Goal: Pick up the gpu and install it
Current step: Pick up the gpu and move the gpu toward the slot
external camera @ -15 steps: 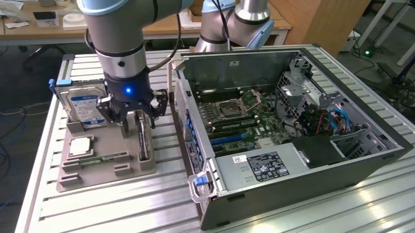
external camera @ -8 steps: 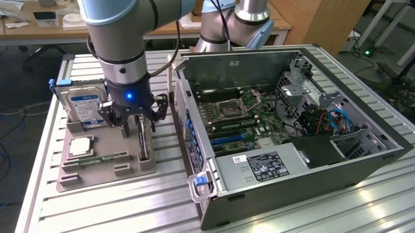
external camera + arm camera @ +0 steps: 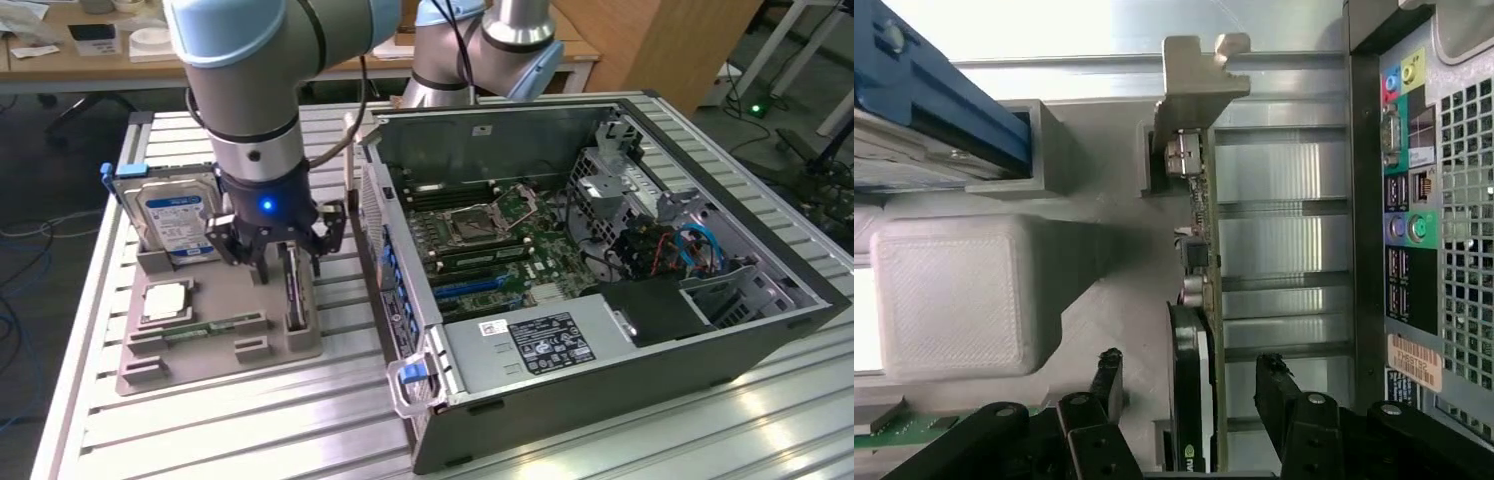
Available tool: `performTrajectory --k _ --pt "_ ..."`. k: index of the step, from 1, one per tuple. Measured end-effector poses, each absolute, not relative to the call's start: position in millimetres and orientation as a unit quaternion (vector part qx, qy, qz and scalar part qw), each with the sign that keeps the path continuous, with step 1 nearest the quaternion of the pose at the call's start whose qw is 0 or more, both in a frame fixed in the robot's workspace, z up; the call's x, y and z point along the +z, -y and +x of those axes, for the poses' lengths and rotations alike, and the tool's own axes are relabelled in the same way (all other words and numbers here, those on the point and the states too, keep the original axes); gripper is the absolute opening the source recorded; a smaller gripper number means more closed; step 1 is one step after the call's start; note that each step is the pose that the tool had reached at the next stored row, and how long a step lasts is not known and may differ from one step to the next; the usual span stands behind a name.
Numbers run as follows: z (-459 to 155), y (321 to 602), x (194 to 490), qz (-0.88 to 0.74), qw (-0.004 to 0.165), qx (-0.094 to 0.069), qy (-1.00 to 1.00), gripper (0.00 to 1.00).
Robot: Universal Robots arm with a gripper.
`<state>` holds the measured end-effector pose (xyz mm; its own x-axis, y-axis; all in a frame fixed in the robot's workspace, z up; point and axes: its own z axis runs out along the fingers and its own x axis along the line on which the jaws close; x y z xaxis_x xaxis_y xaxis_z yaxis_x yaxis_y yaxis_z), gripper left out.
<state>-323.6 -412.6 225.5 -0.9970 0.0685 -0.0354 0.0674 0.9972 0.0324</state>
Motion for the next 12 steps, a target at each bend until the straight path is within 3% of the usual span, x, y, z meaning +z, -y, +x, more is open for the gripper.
performTrajectory --k 12 --pt "-323.7 412.6 205.1 0.053 0.018 0.015 -0.998 0.65"
